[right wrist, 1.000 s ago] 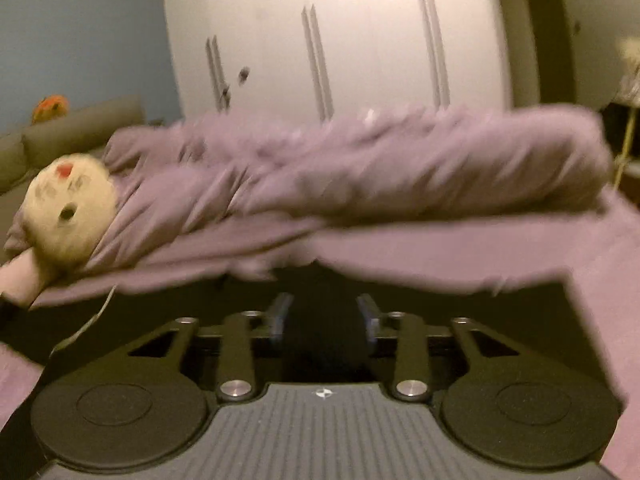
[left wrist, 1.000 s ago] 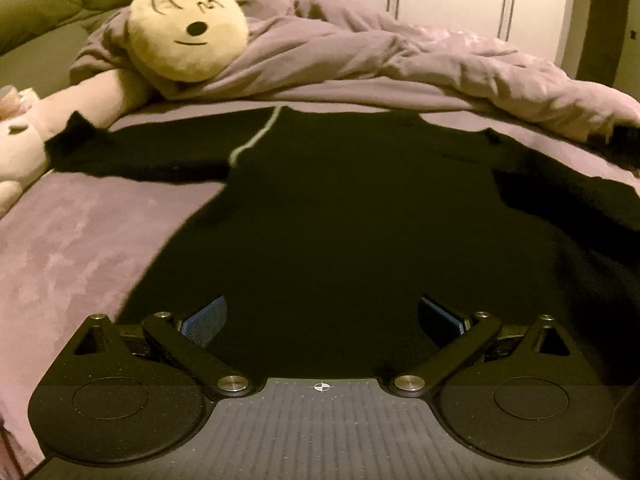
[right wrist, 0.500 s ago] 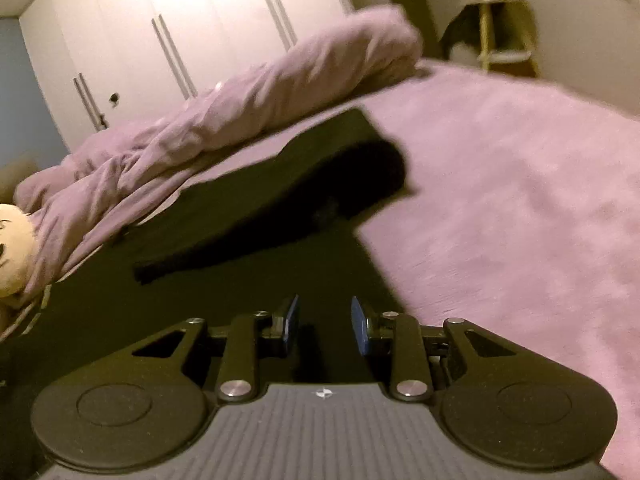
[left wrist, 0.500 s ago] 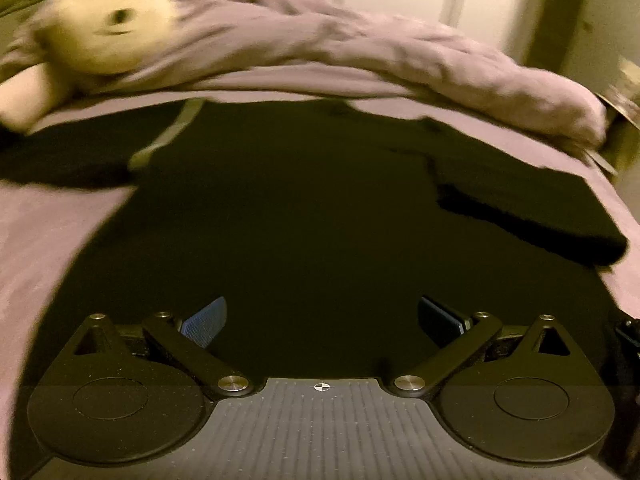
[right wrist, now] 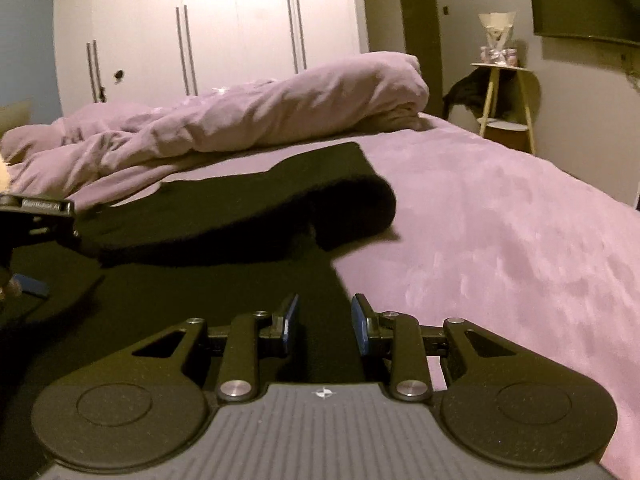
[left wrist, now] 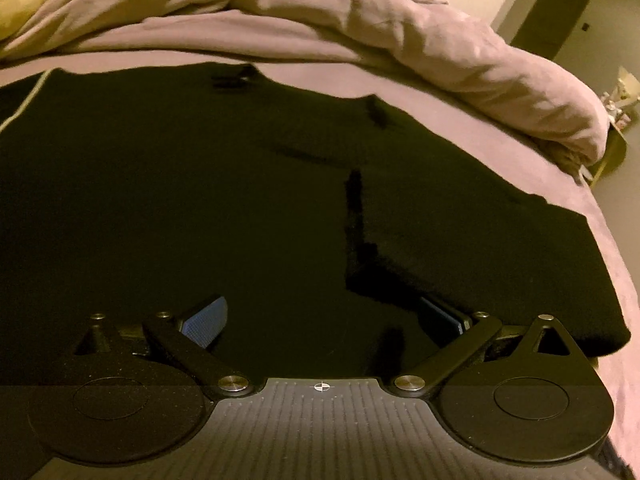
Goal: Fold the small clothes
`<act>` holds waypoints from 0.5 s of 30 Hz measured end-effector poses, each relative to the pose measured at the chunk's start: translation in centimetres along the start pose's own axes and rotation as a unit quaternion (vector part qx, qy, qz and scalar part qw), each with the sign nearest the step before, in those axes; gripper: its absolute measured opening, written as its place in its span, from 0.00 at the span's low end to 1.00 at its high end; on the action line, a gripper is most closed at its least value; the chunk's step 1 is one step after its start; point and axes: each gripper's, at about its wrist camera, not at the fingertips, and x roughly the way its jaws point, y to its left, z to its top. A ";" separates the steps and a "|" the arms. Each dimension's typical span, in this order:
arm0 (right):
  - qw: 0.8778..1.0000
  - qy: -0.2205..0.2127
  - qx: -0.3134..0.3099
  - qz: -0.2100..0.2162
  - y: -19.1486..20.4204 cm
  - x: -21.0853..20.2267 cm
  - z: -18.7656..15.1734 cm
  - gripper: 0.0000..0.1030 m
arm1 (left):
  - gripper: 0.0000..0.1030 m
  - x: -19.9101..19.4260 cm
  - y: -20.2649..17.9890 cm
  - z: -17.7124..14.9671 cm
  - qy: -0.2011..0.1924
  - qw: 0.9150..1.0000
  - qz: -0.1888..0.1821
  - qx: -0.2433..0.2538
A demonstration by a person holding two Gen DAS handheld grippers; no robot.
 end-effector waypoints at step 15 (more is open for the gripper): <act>0.997 0.025 -0.007 -0.078 0.2 6.4 2.2 0.31 | 0.22 2.8 -3.4 1.6 -0.013 0.998 -0.052 0.025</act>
